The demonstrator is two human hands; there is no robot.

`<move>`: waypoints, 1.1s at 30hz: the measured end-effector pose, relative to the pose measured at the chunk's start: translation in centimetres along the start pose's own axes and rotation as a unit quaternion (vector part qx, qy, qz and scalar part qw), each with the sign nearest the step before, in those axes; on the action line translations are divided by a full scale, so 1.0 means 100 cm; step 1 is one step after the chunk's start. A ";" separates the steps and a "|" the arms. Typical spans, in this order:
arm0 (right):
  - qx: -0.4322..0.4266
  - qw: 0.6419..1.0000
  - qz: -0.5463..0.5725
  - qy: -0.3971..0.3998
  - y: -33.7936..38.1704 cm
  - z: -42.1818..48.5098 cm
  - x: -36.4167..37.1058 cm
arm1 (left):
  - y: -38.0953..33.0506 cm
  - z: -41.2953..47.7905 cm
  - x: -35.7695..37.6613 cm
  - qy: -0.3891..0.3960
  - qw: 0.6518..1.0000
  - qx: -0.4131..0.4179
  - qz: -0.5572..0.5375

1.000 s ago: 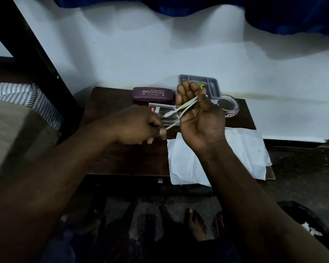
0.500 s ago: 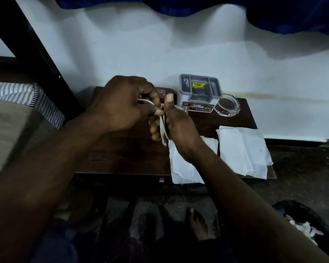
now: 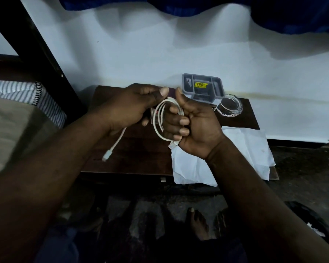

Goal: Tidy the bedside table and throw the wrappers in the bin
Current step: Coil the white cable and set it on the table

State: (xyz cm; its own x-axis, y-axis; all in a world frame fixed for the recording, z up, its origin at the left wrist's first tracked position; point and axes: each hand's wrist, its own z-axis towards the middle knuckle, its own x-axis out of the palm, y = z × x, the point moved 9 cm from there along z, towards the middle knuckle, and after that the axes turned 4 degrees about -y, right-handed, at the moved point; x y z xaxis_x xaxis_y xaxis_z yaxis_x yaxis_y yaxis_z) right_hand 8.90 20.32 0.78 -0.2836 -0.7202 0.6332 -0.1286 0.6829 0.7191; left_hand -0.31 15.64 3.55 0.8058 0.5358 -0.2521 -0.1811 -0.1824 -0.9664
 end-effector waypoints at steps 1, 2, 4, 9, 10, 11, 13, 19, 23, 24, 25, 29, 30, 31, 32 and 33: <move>-0.009 1.000 0.004 -0.006 0.003 0.001 -0.001 | -0.001 0.001 0.000 -0.018 1.000 0.008 0.012; -0.022 1.000 0.000 -0.021 0.005 0.001 -0.003 | -0.004 0.002 0.001 -0.032 0.999 0.018 0.029; -0.051 0.995 -0.022 -0.077 0.010 0.002 -0.011 | -0.005 0.002 0.005 -0.043 0.998 0.028 0.045; -0.128 0.968 -0.060 -0.206 0.025 -0.005 -0.030 | -0.007 0.003 0.010 -0.056 0.996 0.051 0.046; -0.145 0.961 -0.071 -0.225 0.028 -0.007 -0.034 | -0.010 0.002 0.010 -0.067 0.994 0.057 0.059; -0.162 0.954 -0.084 -0.240 0.030 -0.008 -0.037 | -0.012 0.002 0.011 -0.078 0.993 0.059 0.070; -0.189 0.942 -0.110 -0.254 0.034 -0.008 -0.041 | -0.014 0.003 0.008 -0.109 0.988 0.065 0.092; -0.178 0.957 -0.064 -0.221 0.031 -0.004 -0.041 | 0.002 0.007 0.005 -0.124 0.992 -0.021 0.007; -0.179 0.954 -0.025 -0.238 0.030 -0.007 -0.045 | 0.016 0.002 0.025 -0.025 0.972 -0.121 -0.199; -0.175 0.955 -0.004 -0.239 0.030 -0.007 -0.046 | 0.016 0.001 0.027 -0.014 0.967 -0.132 -0.218; -0.171 0.956 0.019 -0.236 0.029 -0.008 -0.045 | 0.019 0.001 0.029 -0.010 0.960 -0.145 -0.239; -0.164 0.952 0.068 -0.249 0.027 -0.008 -0.048 | 0.034 -0.001 0.035 -0.033 0.935 -0.211 -0.282; -0.166 0.949 0.067 -0.261 0.026 -0.008 -0.050 | 0.038 -0.002 0.036 -0.047 0.933 -0.218 -0.281; -0.169 0.945 0.065 -0.274 0.026 -0.008 -0.052 | 0.040 -0.002 0.035 -0.063 0.934 -0.216 -0.276; -0.172 0.940 0.064 -0.288 0.025 -0.008 -0.056 | 0.040 -0.002 0.033 -0.075 0.940 -0.203 -0.263; -0.175 0.935 0.062 -0.301 0.025 -0.009 -0.058 | 0.037 -0.001 0.033 -0.079 0.948 -0.186 -0.244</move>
State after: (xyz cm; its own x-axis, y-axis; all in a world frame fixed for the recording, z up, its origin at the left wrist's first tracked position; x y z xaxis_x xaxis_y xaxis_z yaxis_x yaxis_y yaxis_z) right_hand 11.07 26.14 -0.83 -0.7735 -0.3663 0.5172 0.2299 0.5983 0.7676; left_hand 1.72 16.62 -0.89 0.6419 0.7432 0.1887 0.4268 -0.1419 -0.8931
